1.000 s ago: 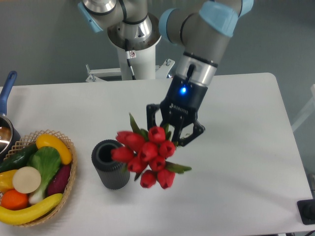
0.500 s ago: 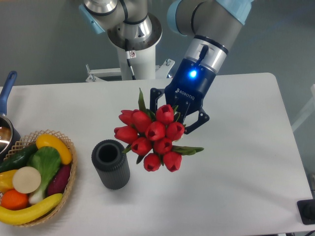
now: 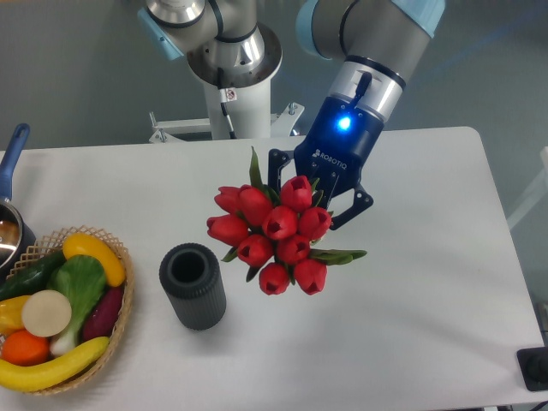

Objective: Pick up the flowers from the table
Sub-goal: 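Lift the gripped tulips up off the table toward the vase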

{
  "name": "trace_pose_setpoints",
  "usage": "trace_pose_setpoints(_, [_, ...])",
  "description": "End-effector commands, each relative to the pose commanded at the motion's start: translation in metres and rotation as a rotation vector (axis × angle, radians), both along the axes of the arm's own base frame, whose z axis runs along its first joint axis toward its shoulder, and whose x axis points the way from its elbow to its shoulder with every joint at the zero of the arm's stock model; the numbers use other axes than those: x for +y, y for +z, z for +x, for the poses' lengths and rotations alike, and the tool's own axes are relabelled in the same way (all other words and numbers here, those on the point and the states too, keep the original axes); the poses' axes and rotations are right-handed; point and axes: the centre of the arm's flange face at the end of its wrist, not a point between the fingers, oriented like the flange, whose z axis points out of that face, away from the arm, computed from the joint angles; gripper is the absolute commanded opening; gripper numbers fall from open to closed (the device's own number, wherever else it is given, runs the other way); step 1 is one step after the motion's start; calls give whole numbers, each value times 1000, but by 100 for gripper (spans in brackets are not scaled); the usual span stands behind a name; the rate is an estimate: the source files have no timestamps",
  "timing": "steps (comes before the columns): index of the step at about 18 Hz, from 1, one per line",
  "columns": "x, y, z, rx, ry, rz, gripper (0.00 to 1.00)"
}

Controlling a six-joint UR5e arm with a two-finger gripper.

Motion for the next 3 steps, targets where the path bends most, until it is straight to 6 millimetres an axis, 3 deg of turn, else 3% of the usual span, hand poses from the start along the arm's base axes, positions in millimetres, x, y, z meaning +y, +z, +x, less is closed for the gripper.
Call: trace_pose_setpoints(3, [-3,1,-3,1,7,2,33])
